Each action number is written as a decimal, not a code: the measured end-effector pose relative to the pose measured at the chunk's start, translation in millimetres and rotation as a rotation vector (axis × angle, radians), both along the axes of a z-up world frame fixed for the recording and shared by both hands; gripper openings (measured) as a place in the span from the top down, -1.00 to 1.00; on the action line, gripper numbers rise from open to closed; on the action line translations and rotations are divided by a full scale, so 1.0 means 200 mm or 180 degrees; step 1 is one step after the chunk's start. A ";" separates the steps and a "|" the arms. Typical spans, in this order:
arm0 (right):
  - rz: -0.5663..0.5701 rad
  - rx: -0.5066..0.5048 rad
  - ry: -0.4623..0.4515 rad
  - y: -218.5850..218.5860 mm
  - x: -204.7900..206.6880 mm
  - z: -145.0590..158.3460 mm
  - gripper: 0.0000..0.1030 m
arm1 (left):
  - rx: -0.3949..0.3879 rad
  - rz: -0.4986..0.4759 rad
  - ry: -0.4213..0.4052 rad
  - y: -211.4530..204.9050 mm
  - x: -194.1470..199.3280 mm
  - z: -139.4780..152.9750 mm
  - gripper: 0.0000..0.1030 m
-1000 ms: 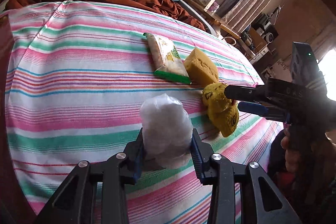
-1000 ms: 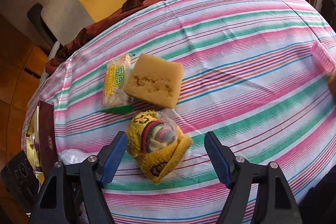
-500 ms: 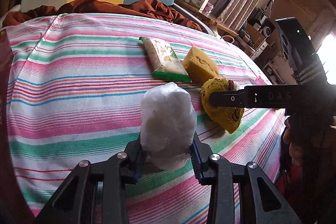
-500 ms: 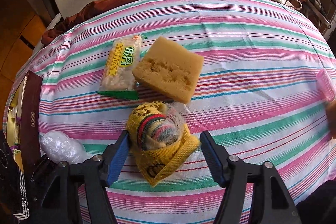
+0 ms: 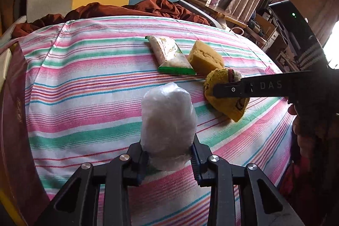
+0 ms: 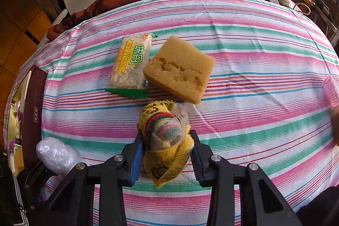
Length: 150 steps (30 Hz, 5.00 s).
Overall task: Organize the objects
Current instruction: 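Carry the white bag and yellow sock bundle toward the gold tray, then lower the white bag into the tray and open the left gripper, then lower the sock bundle into the tray and open the right gripper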
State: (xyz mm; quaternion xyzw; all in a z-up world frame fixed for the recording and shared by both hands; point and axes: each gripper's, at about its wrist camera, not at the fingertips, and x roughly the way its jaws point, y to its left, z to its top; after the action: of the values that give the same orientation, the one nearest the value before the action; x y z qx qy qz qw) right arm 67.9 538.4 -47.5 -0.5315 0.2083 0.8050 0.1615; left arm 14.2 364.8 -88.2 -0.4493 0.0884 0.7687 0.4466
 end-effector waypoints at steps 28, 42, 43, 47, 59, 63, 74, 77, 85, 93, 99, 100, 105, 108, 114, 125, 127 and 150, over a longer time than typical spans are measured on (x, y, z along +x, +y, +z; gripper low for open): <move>0.0182 0.0038 -0.0039 -0.07 -0.05 -0.02 0.24 | 0.0022 0.0501 0.0588 -0.51 0.04 0.37 0.31; 0.0271 0.0193 -0.0204 -0.12 -0.09 -0.06 0.24 | -0.0038 0.0936 0.0611 -0.78 -0.08 0.37 0.31; 0.0270 0.0202 -0.0203 -0.12 -0.09 -0.06 0.24 | -0.0035 0.0968 0.0599 -0.80 -0.09 0.37 0.31; 0.0281 0.0247 -0.0204 -0.13 -0.09 -0.05 0.24 | 0.0011 0.1152 0.0498 -0.92 -0.17 0.38 0.31; 0.0300 0.0302 -0.0211 -0.17 -0.11 -0.06 0.24 | 0.0335 0.2102 -0.0197 -1.56 -0.51 0.30 0.31; 0.0300 0.0304 -0.0211 -0.17 -0.11 -0.06 0.24 | 0.0423 0.2124 -0.0470 -1.60 -0.59 0.26 0.31; 0.0295 0.0291 -0.0211 -0.17 -0.10 -0.06 0.24 | -0.0019 0.1918 -0.0483 -1.37 -0.77 0.11 0.28; 0.0295 0.0290 -0.0212 -0.17 -0.10 -0.06 0.24 | -0.0106 0.1915 -0.0507 -1.35 -0.81 0.07 0.21; 0.0294 0.0292 -0.0211 -0.16 -0.10 -0.06 0.24 | -0.0119 0.2044 -0.0366 -1.39 -0.76 0.09 -0.16; 0.0305 0.0320 -0.0215 -0.17 -0.10 -0.07 0.24 | -0.0048 0.2121 0.0211 -1.40 -0.53 0.25 -0.16; 0.0340 0.0337 -0.0218 -0.18 -0.10 -0.07 0.24 | -0.0029 0.1970 0.0342 -1.35 -0.41 0.30 -0.16; 0.0360 0.0341 -0.0222 -0.18 -0.10 -0.07 0.24 | -0.0030 0.1953 0.0348 -1.34 -0.40 0.30 -0.17; 0.0397 0.0362 -0.0257 -0.20 -0.11 -0.09 0.28 | -0.0057 0.1846 0.0382 -1.29 -0.33 0.32 -0.17; 0.0397 0.0376 -0.0250 -0.21 -0.10 -0.09 0.30 | -0.0079 0.1778 0.0455 -1.26 -0.28 0.34 -0.21; 0.0423 0.0392 -0.0248 -0.24 -0.10 -0.09 0.30 | -0.0090 0.1698 0.0592 -1.25 -0.22 0.38 -0.23; 0.0735 0.0224 0.0172 -0.59 -0.19 0.09 0.30 | -0.0086 0.1743 0.0665 -1.35 -0.18 0.38 -0.24; 0.0866 0.0192 0.0333 -0.70 -0.24 0.16 0.30 | -0.0075 0.1762 0.0676 -1.37 -0.18 0.38 -0.26; 0.1849 -0.0091 0.0328 -1.66 -0.80 0.06 0.16 | -0.0003 0.2358 0.0490 -1.77 -0.26 0.30 -0.34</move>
State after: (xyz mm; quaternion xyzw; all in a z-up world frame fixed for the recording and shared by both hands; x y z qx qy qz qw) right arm -92.2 206.6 -35.7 -0.5295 0.0667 0.8404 -0.0940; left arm -37.2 10.3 -27.6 -0.3920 -0.0463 0.9095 0.1302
